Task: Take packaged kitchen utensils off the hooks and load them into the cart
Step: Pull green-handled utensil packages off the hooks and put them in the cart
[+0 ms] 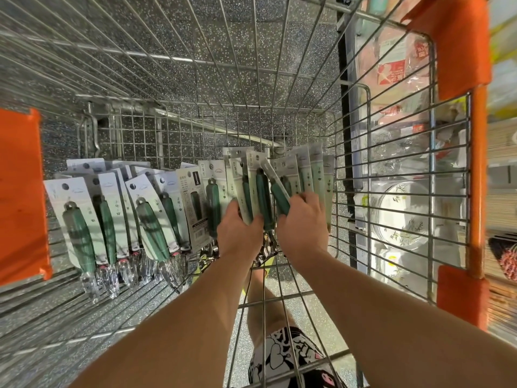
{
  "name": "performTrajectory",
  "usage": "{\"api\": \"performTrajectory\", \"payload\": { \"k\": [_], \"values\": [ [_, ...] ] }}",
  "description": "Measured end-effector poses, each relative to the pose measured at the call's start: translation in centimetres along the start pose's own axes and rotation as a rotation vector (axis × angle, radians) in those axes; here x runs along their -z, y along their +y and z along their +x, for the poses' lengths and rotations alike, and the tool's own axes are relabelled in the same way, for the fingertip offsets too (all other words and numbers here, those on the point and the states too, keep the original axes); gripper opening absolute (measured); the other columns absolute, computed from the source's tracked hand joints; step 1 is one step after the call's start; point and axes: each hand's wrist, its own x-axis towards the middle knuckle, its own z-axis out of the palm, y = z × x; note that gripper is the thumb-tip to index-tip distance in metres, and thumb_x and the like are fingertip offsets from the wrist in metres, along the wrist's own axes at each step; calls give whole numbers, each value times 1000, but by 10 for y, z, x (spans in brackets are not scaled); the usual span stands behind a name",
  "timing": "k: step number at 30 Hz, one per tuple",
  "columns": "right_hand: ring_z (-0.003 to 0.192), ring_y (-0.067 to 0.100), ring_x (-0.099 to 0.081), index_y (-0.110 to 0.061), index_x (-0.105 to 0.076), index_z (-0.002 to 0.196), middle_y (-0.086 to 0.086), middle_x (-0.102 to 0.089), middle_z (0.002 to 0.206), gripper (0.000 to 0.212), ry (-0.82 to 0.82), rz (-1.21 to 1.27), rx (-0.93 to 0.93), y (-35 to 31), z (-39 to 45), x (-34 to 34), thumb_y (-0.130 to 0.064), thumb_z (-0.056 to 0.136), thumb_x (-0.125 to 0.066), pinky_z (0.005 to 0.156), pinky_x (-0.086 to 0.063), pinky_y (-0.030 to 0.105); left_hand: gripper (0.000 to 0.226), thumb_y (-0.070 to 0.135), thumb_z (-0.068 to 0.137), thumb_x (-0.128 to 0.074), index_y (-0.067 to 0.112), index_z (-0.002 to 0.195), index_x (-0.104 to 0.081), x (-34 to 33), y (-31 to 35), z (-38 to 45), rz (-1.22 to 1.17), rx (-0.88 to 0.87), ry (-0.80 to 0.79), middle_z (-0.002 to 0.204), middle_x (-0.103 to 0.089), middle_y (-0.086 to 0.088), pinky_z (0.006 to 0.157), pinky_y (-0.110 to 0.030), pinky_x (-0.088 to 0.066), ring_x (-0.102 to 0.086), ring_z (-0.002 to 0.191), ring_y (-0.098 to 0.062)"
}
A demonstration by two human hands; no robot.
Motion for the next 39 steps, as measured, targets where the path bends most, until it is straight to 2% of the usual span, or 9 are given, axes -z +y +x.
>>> {"api": "performTrajectory", "payload": {
  "k": [8, 15, 20, 24, 29, 31, 33, 35, 39],
  "values": [
    [104, 25, -52, -16, -57, 100, 3, -45, 114, 8, -76, 120, -86, 3, 6, 1, -21, 95, -61, 94, -54, 44, 23, 19, 99, -69, 36, 107, -55, -3, -2, 0, -3, -8, 7, 93, -67, 13, 66, -34, -59, -71, 83, -16],
    [76, 9, -51, -15, -62, 98, 4, -54, 108, 9, -84, 247, -78, -4, 12, -5, -19, 90, -65, 56, -40, 21, 9, 33, 99, -67, 30, 107, -65, -6, 1, 2, -16, 28, 19, 91, -70, 7, 59, -28, -44, -64, 79, -11],
    [78, 22, -62, -14, -53, 100, 4, -61, 89, 9, -97, 306, -132, 0, 15, -2, -13, 95, -60, 59, -49, 31, 8, 24, 100, -66, 28, 108, -64, -6, -2, 4, -85, 47, -34, 93, -70, 3, 50, -19, -40, -59, 69, -9],
    [71, 13, -56, -16, -48, 100, -1, -56, 85, 15, -88, 389, -173, 2, 14, 7, -13, 94, -62, 50, -39, 21, 17, 14, 101, -65, 20, 116, -66, -4, -2, 3, -185, 83, -40, 90, -68, 6, 48, -11, -42, -61, 72, -7],
    [78, 20, -64, -20, -50, 94, 7, -63, 93, 10, 26, 707, -361, 1, 16, 23, -23, 93, -60, 58, -60, 36, 29, 14, 102, -61, 18, 131, -62, -1, -1, 4, -328, 174, -23, 107, -75, -4, 71, -35, -62, -73, 92, -21],
    [82, 26, -68, -20, -54, 91, 9, -66, 94, 2, -29, 892, -459, 0, 17, 27, -21, 93, -55, 70, -64, 48, 23, 15, 103, -59, 24, 124, -60, 2, 0, 6, -398, 190, -41, 109, -74, -4, 79, -39, -61, -71, 94, -19],
    [81, 22, -65, -16, -55, 92, 6, -64, 90, 6, -164, 1026, -489, -4, 15, 26, -17, 95, -50, 73, -63, 47, 31, 21, 104, -58, 39, 128, -52, 4, 6, 6, -467, 255, -77, 113, -73, -4, 89, -44, -58, -70, 103, -22],
    [84, 21, -62, -12, -57, 97, 5, -61, 91, 11, -230, 1048, -479, -9, 15, 22, -16, 95, -47, 76, -61, 44, 37, 31, 103, -50, 33, 139, -55, 3, 11, 7, -467, 294, -135, 120, -74, -8, 98, -57, -56, -70, 112, -30],
    [78, 17, -53, -17, -55, 101, 4, -57, 89, 10, -216, 1025, -470, -17, 14, 18, -19, 96, -47, 68, -47, 31, 40, 37, 108, -35, 14, 133, -56, 7, 13, 6, -538, 332, -197, 111, -70, -23, 74, -48, -62, -69, 91, -35]
  ]
}}
